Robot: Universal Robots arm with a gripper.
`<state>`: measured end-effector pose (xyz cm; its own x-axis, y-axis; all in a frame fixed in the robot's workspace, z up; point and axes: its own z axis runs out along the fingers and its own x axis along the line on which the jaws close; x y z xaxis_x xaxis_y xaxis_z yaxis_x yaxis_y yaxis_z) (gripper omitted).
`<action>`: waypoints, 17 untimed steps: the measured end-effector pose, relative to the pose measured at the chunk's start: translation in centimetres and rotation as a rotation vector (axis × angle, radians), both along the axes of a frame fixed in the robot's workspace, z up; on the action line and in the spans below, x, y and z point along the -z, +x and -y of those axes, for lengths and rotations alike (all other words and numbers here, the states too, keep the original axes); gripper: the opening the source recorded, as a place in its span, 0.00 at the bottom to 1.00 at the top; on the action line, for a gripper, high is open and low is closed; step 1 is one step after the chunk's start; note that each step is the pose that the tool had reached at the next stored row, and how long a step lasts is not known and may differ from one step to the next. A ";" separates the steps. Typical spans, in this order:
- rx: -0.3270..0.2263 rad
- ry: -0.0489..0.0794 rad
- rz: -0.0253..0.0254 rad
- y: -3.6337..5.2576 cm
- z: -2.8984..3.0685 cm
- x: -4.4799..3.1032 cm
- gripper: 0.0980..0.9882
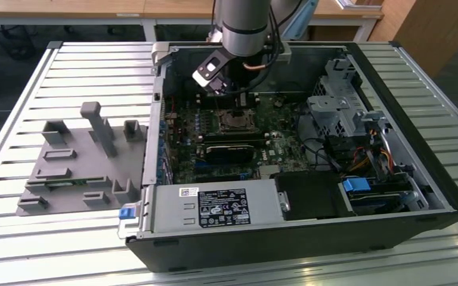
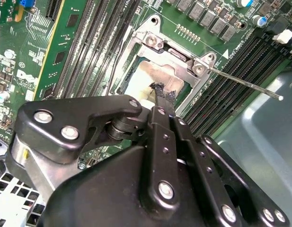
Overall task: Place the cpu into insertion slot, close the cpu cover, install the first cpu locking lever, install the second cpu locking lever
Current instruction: 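Install the first cpu locking lever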
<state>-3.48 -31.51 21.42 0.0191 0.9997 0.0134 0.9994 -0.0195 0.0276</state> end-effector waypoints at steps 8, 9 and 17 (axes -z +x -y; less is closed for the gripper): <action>0.000 0.000 0.0003 0.00 0.00 -0.63 0.01; 0.000 0.000 0.0003 0.00 0.00 -0.72 0.01; 0.000 0.000 0.0003 0.00 0.00 -1.39 0.01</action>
